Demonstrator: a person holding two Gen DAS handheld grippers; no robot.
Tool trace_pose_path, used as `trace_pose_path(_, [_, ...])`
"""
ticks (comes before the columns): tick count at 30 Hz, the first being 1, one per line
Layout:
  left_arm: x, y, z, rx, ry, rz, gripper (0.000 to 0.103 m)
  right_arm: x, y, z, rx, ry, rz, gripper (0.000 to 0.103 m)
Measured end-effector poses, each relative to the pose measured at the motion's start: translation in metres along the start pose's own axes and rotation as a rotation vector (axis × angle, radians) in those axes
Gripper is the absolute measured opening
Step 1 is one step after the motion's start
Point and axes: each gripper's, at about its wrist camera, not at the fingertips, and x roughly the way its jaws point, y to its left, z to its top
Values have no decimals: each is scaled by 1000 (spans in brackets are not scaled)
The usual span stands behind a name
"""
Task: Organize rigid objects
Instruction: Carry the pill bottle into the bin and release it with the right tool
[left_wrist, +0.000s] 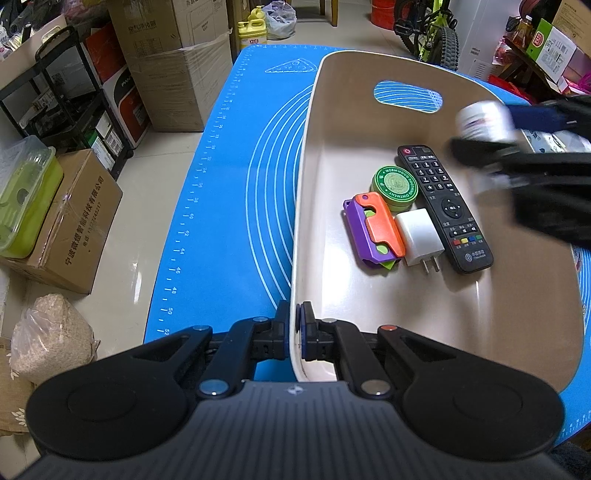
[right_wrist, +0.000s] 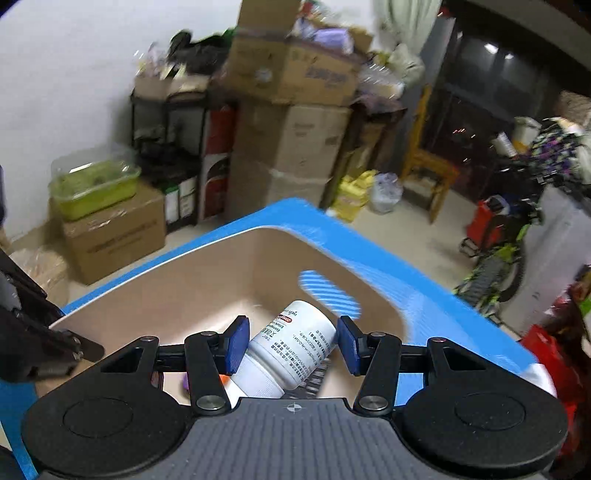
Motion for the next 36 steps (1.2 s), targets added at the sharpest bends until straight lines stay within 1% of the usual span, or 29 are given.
trace_pose_path(3, [-1, 0, 1, -1, 0, -4, 7, 25, 13, 4, -2, 63, 24, 57])
trace_pose_path(7, [-1, 1, 1, 0, -1, -6, 7, 53, 22, 4, -14, 140, 31, 57])
trace_pose_path(16, [-1, 1, 1, 0, -2, -5, 7, 90, 39, -12, -82, 301, 45, 57])
trace_pose_path(20, [-1, 0, 1, 1, 0, -2, 7, 93, 44, -15, -110, 330, 38, 57])
trace_pose_path(27, [-1, 0, 2, 1, 0, -1, 7, 93, 48, -17, -163, 355, 14, 57])
trace_pose_path(30, [-2, 0, 1, 2, 0, -1, 7, 91, 47, -16, -155, 357, 20, 57])
trace_pose_path(32, [-2, 0, 1, 1, 0, -2, 7, 90, 46, -16, -153, 358, 16, 62])
trace_pose_path(36, [-2, 0, 2, 1, 0, -1, 7, 87, 46, -16, -149, 352, 19, 66])
